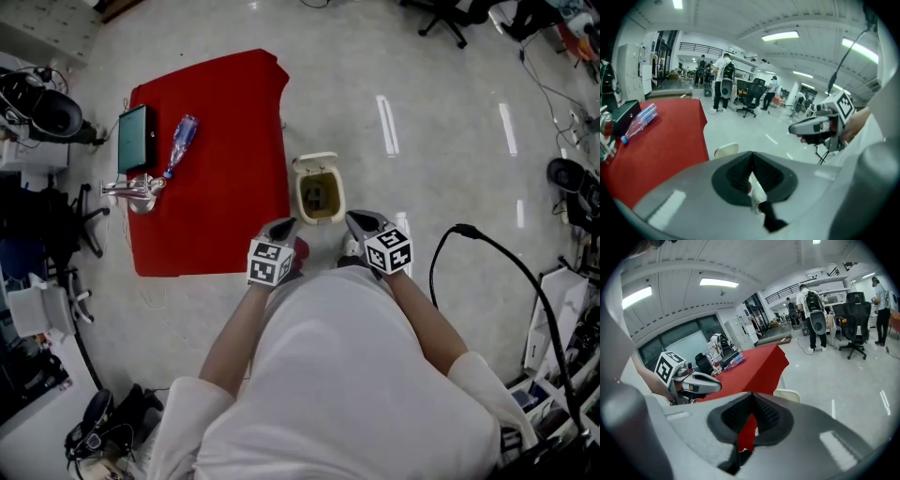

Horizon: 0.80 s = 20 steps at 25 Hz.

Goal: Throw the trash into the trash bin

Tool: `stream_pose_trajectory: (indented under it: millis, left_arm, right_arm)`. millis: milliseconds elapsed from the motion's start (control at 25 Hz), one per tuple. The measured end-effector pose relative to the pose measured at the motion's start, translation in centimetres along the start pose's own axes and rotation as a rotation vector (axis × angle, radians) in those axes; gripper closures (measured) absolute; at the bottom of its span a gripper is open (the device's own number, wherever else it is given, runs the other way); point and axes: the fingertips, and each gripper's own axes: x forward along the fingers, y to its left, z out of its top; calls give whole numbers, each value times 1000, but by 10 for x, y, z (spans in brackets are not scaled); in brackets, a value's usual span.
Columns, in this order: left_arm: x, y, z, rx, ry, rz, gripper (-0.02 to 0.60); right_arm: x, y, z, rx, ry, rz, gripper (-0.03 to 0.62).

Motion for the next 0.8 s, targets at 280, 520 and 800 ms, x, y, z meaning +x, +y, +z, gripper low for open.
stream_pose_trajectory:
  millis: [280,520,800]
  left_arm:
    - [-9,9,5,-40,-35,2,575]
    - [-14,18,6,-43,-42,23,575]
    - [-24,53,8,-18,-42,82,575]
  right_arm:
    - [4,15,0,-21,6,11,592]
    - [4,17,0,-21,7,7,592]
    - [11,23,4,-18,4,-5,592]
